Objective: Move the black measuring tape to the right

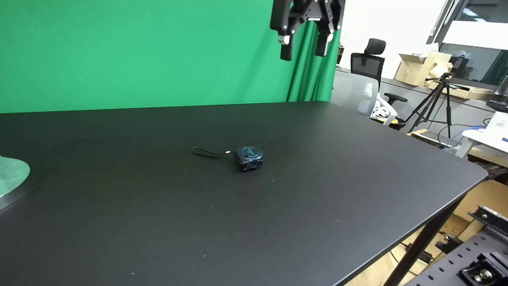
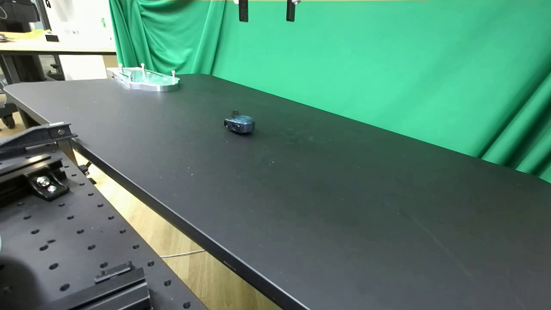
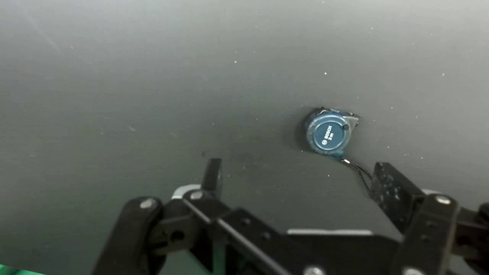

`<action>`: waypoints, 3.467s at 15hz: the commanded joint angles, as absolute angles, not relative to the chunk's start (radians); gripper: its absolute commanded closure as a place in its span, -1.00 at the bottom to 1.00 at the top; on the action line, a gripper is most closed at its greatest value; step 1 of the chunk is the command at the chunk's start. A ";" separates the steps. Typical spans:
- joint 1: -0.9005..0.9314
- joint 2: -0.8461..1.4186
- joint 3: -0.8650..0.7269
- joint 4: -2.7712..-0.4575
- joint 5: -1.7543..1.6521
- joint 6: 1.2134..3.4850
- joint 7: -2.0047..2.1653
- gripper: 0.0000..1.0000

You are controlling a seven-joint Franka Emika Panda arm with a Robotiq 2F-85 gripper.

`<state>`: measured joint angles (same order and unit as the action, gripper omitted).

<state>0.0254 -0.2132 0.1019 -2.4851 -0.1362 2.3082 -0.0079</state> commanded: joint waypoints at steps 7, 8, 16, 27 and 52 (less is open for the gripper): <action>0.041 -0.121 0.094 -2.452 -0.118 2.381 0.042 -1.00; 0.042 -0.096 0.093 -2.447 -0.108 2.418 0.050 -1.00; 0.046 0.136 0.077 -2.396 -0.120 2.690 0.091 -1.00; 0.091 0.397 0.135 -2.262 0.050 2.721 0.037 -1.00; 0.190 0.337 0.080 -2.385 0.026 2.712 0.158 -1.00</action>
<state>0.1995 0.3836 0.0629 -2.3433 0.0225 2.7304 0.1626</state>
